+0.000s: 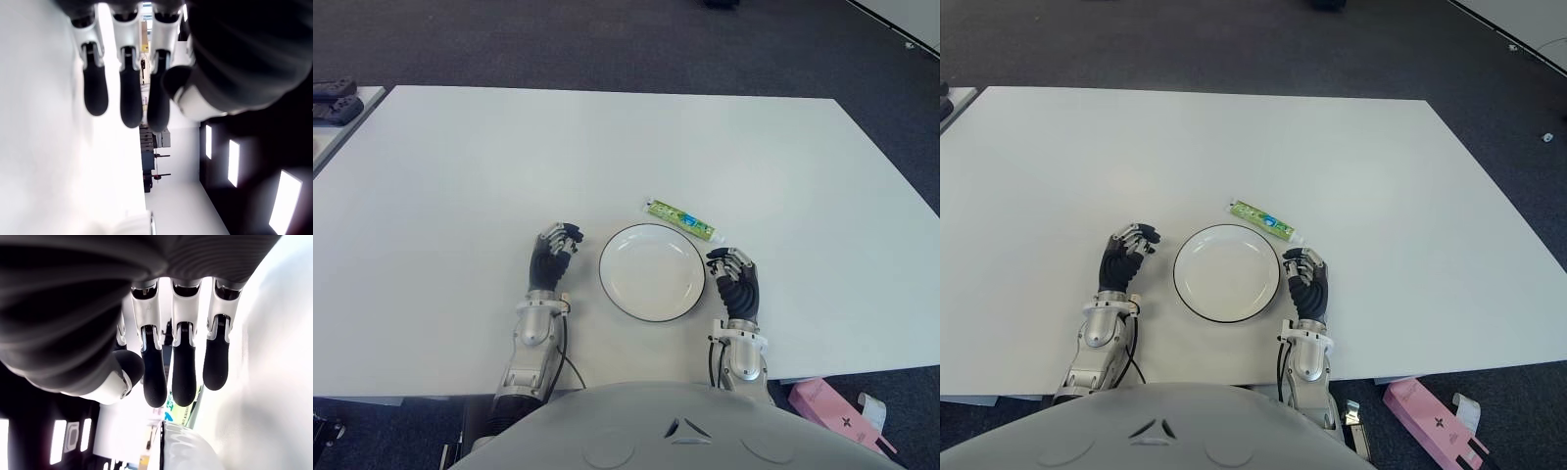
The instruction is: Put the toothpaste on the table into the plate.
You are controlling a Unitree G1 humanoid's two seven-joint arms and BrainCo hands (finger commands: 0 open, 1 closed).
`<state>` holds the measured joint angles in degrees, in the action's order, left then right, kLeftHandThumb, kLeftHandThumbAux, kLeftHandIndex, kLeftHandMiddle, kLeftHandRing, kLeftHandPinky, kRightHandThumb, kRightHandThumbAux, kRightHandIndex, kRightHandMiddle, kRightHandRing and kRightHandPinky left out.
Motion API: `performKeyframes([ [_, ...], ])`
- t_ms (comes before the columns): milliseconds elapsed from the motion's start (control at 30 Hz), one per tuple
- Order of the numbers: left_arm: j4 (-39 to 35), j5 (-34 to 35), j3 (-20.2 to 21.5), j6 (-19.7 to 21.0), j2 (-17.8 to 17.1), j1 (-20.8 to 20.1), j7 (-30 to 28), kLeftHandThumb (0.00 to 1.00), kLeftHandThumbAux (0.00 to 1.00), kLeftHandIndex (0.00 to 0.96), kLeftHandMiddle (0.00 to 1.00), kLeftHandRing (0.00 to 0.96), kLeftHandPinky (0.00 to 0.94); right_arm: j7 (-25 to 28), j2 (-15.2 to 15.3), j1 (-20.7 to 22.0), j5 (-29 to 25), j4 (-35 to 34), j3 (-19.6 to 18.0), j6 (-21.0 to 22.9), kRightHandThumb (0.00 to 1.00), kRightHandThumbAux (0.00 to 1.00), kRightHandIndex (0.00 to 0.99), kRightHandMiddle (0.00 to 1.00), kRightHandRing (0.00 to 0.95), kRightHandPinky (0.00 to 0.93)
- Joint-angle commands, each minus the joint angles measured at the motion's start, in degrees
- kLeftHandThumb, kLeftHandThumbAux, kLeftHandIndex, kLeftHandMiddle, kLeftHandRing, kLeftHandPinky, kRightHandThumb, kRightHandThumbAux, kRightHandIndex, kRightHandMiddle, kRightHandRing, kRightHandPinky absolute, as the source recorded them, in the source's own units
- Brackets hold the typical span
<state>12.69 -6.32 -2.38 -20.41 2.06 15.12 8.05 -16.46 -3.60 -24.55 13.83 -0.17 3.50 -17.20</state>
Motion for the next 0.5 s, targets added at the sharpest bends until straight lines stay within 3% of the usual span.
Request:
performKeyframes([
  [33,1.2,-0.4,0.3,1.7,-0.4,1.6,0.0,0.719,0.723,0.426,0.483,0.470,0.468,0.4,-0.2,0.1,-0.5,0.4,0.0,0.4,0.707,0.727,0.427,0.479,0.477,0.473],
  [500,-0.5,-1.5,0.0,3.7,-0.4,2.1,0.4,0.715,0.724,0.425,0.485,0.465,0.450,1.0,-0.2,0.0,-0.6,0.2,0.0,1.0,0.705,0.727,0.426,0.484,0.476,0.470],
])
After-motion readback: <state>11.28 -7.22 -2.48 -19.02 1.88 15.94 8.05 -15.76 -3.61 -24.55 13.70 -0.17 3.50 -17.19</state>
